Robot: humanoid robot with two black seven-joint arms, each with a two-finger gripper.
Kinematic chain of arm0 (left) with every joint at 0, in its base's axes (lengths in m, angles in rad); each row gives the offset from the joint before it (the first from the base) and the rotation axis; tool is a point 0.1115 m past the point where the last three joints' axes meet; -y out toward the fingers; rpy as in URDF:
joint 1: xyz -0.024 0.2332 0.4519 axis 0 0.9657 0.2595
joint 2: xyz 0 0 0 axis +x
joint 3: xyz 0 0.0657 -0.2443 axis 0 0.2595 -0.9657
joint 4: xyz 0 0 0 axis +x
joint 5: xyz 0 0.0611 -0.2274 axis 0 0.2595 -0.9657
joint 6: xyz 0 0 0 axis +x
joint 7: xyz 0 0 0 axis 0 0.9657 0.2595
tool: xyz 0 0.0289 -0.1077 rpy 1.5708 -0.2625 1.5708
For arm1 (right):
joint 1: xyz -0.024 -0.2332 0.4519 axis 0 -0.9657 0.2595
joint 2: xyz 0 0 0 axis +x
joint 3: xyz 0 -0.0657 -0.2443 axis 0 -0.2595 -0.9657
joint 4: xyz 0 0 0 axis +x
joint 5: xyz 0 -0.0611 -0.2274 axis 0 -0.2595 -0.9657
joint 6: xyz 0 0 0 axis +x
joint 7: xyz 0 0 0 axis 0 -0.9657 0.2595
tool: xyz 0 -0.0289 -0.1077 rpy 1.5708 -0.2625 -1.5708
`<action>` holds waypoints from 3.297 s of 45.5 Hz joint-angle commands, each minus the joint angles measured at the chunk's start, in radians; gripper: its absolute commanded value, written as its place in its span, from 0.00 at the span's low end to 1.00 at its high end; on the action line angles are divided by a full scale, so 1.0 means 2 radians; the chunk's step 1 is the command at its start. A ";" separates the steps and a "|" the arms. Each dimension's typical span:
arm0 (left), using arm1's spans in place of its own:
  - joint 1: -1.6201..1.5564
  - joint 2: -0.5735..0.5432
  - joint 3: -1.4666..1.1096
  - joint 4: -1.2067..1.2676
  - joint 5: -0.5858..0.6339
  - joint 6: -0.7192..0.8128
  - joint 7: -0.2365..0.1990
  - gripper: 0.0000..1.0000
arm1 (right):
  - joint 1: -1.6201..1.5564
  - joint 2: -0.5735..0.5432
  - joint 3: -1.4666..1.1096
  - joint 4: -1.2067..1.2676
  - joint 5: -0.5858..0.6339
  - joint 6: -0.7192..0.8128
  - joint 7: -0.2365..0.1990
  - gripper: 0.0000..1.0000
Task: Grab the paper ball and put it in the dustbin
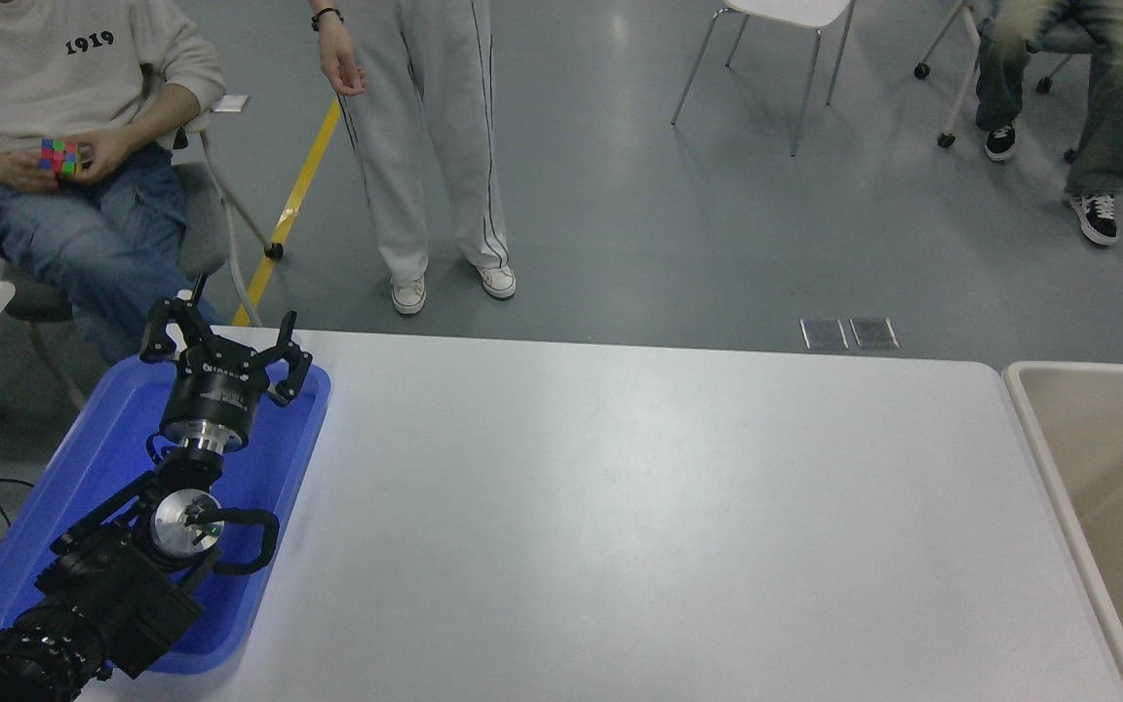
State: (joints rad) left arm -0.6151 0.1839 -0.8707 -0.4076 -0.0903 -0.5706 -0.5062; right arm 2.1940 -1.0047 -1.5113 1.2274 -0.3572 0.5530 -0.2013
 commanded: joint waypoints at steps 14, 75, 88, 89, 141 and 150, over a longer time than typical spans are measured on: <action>0.000 0.000 0.000 0.000 0.000 0.000 -0.001 1.00 | -0.445 -0.012 0.329 -0.176 0.008 -0.206 0.001 0.00; 0.000 -0.001 0.000 0.000 0.000 0.000 -0.001 1.00 | -0.773 0.272 0.596 -0.555 0.037 -0.316 0.002 0.00; 0.000 -0.001 0.000 0.000 0.000 0.000 -0.001 1.00 | -0.768 0.271 0.589 -0.557 0.034 -0.351 0.002 0.63; 0.000 0.000 0.000 0.000 0.000 0.000 -0.001 1.00 | -0.768 0.271 0.589 -0.558 0.034 -0.359 0.002 0.70; 0.000 0.000 0.000 0.000 0.000 0.000 -0.001 1.00 | -0.713 0.180 0.865 -0.451 0.030 -0.383 0.002 1.00; 0.000 -0.001 0.000 0.000 0.000 0.000 0.000 1.00 | -0.732 0.169 1.047 -0.379 0.037 -0.377 0.002 1.00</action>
State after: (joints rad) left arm -0.6152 0.1834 -0.8708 -0.4080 -0.0906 -0.5708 -0.5065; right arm 0.7552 -0.6259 0.2002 0.3117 -0.2947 -0.2125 -0.1978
